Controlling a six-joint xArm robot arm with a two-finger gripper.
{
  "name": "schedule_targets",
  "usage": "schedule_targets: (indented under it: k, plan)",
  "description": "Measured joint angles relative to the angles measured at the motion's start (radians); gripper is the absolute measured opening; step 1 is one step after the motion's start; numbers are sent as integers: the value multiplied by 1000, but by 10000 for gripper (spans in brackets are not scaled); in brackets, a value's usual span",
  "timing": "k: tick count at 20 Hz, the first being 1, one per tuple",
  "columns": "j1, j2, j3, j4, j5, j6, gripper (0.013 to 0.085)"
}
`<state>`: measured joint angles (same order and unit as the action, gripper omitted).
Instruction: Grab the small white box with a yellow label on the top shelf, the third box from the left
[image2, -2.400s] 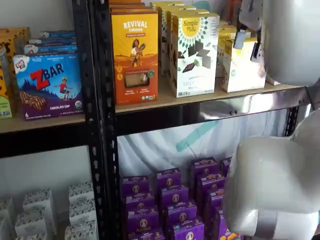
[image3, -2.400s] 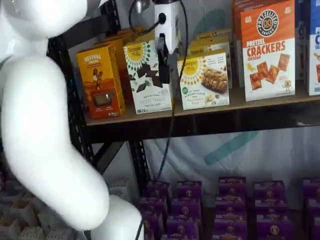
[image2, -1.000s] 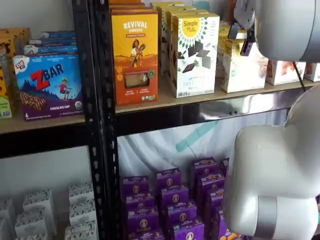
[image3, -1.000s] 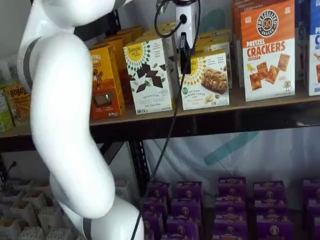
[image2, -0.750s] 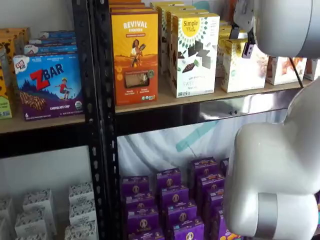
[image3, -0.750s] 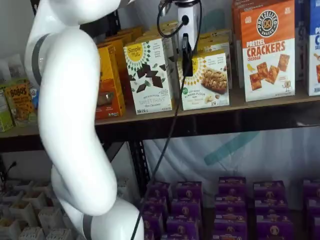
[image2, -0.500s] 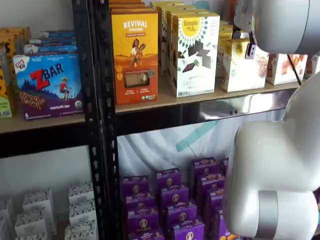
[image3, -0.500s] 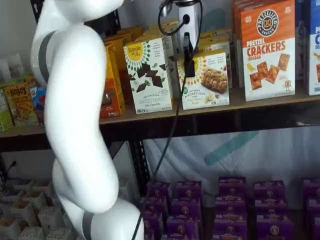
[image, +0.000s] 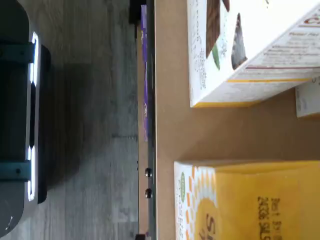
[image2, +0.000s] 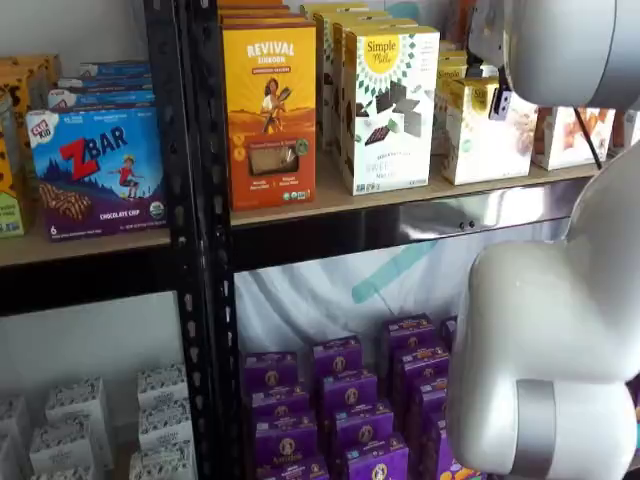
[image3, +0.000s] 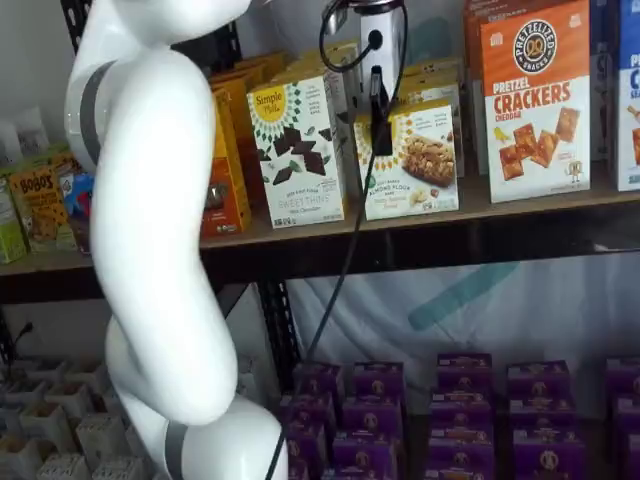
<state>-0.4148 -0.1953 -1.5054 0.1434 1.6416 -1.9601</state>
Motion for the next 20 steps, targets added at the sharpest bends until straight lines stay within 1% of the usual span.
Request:
schedule_targets:
  k: [1, 2, 3, 4, 6, 9, 10, 11, 13, 17, 18, 19, 20]
  plan:
    - [-2, -1, 2, 1, -1, -2, 730]
    - [-3, -2, 3, 2, -1, -3, 730]
    - [-6, -3, 4, 5, -2, -5, 690]
    - [-9, -3, 3, 8, -1, -7, 690]
    - [-14, -1, -2, 15, 6, -11, 610]
    - [-17, -3, 0, 17, 4, -13, 610]
    - [-19, -4, 0, 20, 4, -15, 570]
    - [-20, -4, 0, 22, 4, -16, 570]
    - [-21, -6, 1, 24, 1, -17, 490]
    - [-21, -12, 8, 26, -8, -17, 490]
    - [-21, -13, 9, 27, -9, -17, 450]
    - [-22, -14, 10, 27, -10, -17, 450]
    - [-22, -14, 10, 28, -10, -18, 410]
